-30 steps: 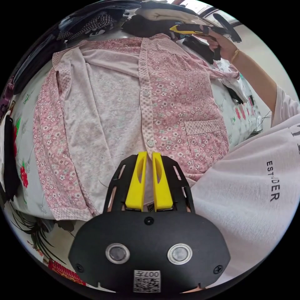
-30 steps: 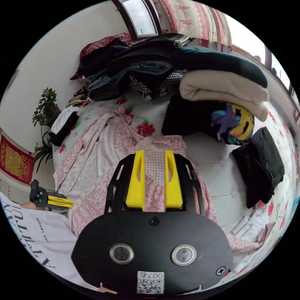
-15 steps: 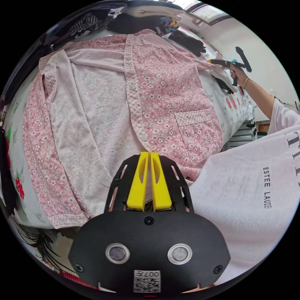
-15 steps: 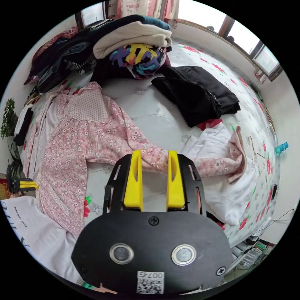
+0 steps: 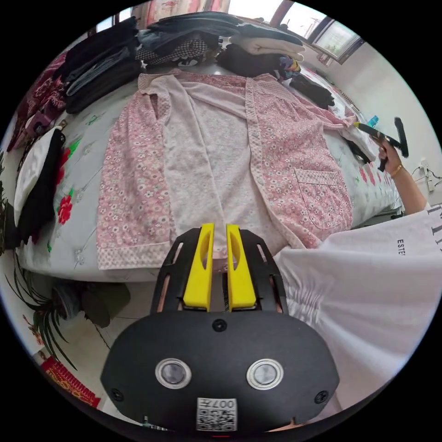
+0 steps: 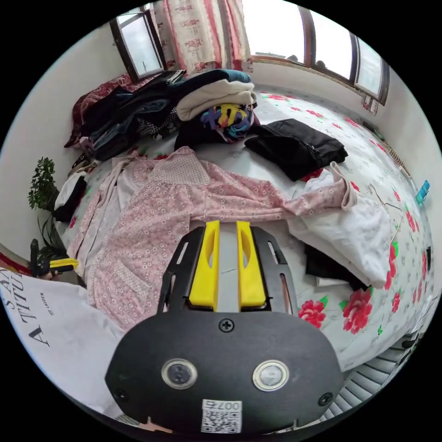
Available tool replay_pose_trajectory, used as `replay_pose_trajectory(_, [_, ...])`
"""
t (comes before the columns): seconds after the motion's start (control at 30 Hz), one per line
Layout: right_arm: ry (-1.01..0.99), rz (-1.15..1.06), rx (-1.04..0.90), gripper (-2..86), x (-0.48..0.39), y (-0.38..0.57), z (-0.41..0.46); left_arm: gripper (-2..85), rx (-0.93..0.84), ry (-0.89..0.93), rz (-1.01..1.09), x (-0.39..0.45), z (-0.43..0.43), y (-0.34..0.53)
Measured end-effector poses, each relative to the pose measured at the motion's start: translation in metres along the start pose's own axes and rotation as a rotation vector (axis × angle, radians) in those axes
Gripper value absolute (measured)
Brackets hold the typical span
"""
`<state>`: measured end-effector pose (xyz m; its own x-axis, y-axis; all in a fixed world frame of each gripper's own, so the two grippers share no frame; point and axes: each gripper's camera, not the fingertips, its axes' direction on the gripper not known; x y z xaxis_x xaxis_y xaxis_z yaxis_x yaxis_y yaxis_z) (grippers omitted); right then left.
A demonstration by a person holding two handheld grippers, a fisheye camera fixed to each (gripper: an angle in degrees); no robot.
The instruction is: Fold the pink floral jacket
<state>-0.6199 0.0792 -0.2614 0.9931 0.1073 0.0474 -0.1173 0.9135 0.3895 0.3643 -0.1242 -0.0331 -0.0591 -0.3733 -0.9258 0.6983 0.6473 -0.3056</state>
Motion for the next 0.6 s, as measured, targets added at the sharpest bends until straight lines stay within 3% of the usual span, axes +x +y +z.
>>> replay_pose_trajectory(0.2, [-0.14,0.118,-0.258,9.0,-0.044,0.132,0.025,7.1,-0.044,-0.149,0.02,-0.015,0.004,0.049])
replay_pose_trajectory(0.33, [-0.176,0.109,-0.348,9.2,-0.078,0.164,0.042,7.7,-0.038,-0.16,0.086,-0.011,0.015,0.046])
replay_pose_trajectory(0.5, [0.092,-0.036,-0.461,4.4,-0.129,0.162,0.071,2.3,-0.057,-0.203,0.296,0.011,0.015,0.042])
replay_pose_trajectory(0.6, [0.105,-0.123,-0.524,1.2,-0.142,0.161,0.076,-0.4,-0.1,-0.239,0.309,0.019,0.011,0.041])
